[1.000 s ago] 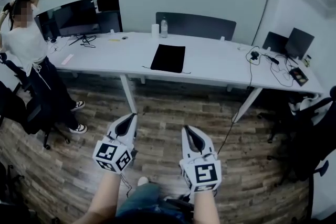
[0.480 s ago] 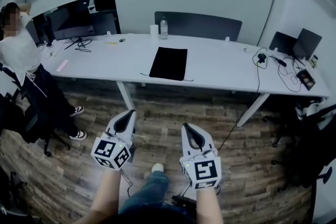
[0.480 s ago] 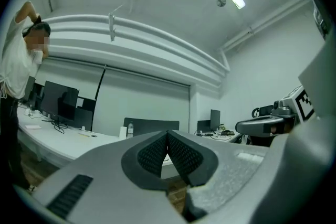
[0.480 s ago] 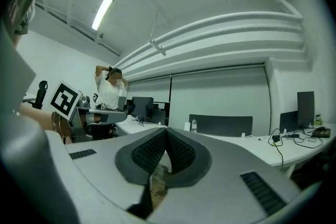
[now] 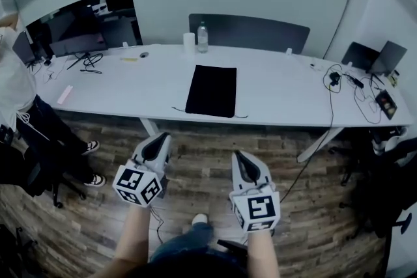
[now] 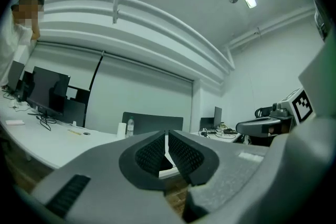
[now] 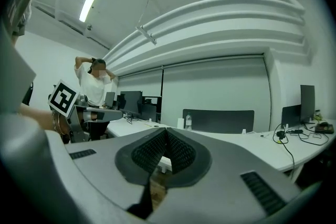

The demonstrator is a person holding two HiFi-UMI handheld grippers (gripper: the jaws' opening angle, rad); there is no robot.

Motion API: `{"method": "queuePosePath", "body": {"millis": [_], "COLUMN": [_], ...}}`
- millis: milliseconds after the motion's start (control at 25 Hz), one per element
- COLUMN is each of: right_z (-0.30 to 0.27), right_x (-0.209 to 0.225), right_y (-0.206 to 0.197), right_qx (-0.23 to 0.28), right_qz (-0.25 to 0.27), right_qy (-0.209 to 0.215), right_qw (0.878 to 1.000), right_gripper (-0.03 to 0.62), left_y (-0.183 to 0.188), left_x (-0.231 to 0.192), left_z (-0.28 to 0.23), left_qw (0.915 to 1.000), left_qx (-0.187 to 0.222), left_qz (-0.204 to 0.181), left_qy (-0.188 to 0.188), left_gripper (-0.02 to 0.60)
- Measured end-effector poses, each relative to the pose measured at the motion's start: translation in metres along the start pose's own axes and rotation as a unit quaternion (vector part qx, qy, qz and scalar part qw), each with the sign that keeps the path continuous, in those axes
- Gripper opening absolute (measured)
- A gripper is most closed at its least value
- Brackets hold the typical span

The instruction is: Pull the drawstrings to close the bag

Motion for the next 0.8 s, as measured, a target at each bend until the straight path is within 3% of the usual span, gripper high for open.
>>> {"method": "queuePosePath", "body": {"millis": [280,600,800], "right_z": [-0.074,-0.105,-0.124], "right_x": [0.026,0.061,0.082], "right_y": [-0.007,-0.018,-0.035], "right_qx": [-0.023,-0.053,-0.082], "right_qz": [-0.004,-0.003,0.008], "right_qy": [-0.029,-0.064,-0.046], "right_qw": [0.999,0.997,0.996], "right_gripper": [-0.005,-0.004,0.011], "left_y": [-0.022,-0.051,-0.074], "left_x": [-0.054,-0.082,-0.098], "left_z": [-0.057,-0.087,-0.1], "left_qw": [0.9995,0.9986,0.9967], "left_qx": [-0.019,-0.039,-0.07], "left_qz": [0.002,0.012,0.0], "left_qy": [-0.024,-0.034,-0.042], "left_gripper": [0.052,0.094,0.095]}}
Point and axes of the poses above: the fingertips, and each gripper's own axes: z backward along the fingers, x to its right, y out of its top, the point moved 1 cm from there along z, backward along the fingers, and after that the axes turned 11 degrees about -z, right-handed, at the moved point
